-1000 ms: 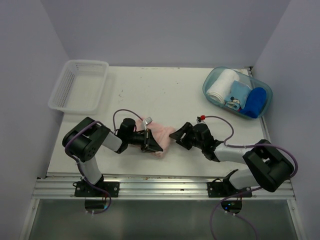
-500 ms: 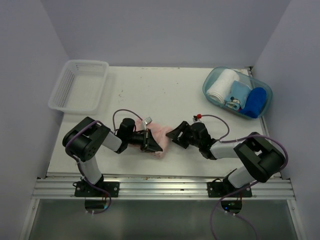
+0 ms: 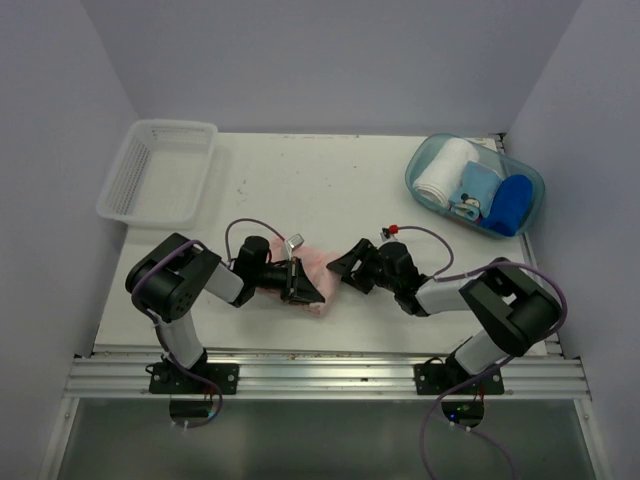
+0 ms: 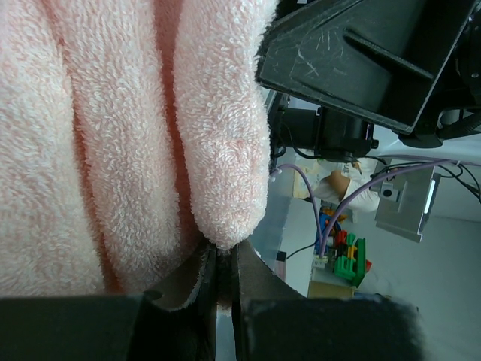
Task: Roll the towels
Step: Roll the towel
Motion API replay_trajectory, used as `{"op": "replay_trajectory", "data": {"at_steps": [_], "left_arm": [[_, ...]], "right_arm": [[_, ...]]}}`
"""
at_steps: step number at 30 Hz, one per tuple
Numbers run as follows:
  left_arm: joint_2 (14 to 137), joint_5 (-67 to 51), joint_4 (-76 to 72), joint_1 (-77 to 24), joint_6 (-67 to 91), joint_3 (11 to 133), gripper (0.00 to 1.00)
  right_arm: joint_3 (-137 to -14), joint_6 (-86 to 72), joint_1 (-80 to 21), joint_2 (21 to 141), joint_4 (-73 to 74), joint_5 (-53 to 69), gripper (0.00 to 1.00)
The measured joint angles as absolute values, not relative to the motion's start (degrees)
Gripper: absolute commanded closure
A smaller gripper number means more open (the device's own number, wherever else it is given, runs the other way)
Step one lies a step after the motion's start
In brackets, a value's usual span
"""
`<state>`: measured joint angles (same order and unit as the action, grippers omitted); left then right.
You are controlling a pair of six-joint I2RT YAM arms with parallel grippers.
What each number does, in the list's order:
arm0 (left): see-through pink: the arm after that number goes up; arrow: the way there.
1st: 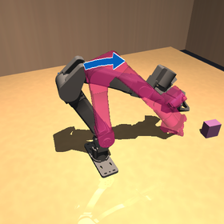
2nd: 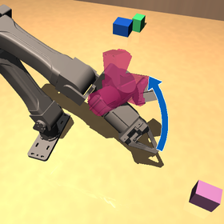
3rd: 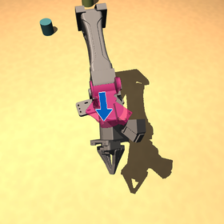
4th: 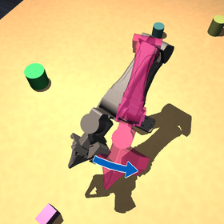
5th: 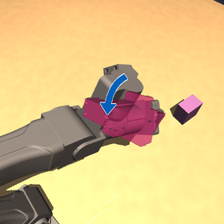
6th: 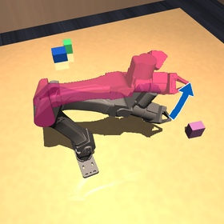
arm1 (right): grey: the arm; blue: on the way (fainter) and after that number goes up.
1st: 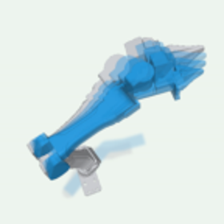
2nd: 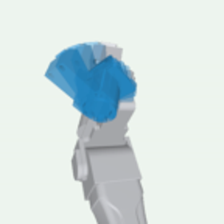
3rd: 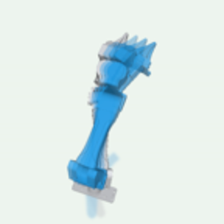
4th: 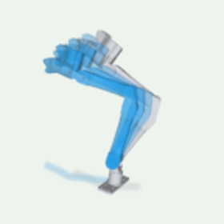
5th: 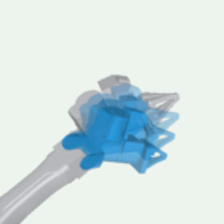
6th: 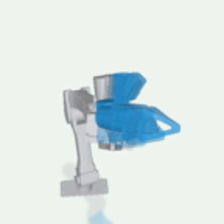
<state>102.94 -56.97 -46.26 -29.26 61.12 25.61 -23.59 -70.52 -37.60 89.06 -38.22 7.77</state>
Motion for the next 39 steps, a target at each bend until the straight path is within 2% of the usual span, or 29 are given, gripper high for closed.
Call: {"op": "replay_trajectory", "data": {"at_steps": [8, 11, 14, 16, 20, 23, 32, 39], "left_arm": [[103.0, -57.2, -46.3, -29.3, 61.9, 25.6, 1.00], [103.0, -57.3, -46.4, -29.3, 62.0, 25.6, 1.00], [103.0, -57.3, -46.7, -29.2, 62.0, 25.4, 1.00], [103.0, -57.3, -46.9, -29.2, 62.0, 25.4, 1.00], [103.0, -57.4, -47.2, -29.0, 62.0, 25.1, 1.00], [103.0, -57.5, -47.4, -28.9, 62.0, 24.6, 1.00], [103.5, -57.8, -50.3, -28.4, 63.7, 23.5, 1.00], [104.6, -58.1, -53.2, -28.1, 65.4, 22.4, 1.00]], "right_arm": [[-27.6, -70.0, -38.4, 92.1, -35.4, 8.5, 0.36], [-28.4, -69.7, -38.7, 93.0, -33.2, 8.1, 0.45], [-28.9, -69.8, -38.7, 93.5, -31.3, 8.0, 0.46], [-29.5, -69.8, -38.8, 93.5, -30.3, 7.8, 0.44], [-29.5, -70.1, -38.9, 92.7, -30.5, 7.7, 0.31], [-28.6, -69.7, -38.5, 89.9, -30.2, 8.0, 0.28], [-24.1, -68.5, -34.2, 77.4, -29.0, 8.1, 0.28], [-19.6, -68.9, -34.5, 77.5, -28.2, 8.1, 0.30]]}}
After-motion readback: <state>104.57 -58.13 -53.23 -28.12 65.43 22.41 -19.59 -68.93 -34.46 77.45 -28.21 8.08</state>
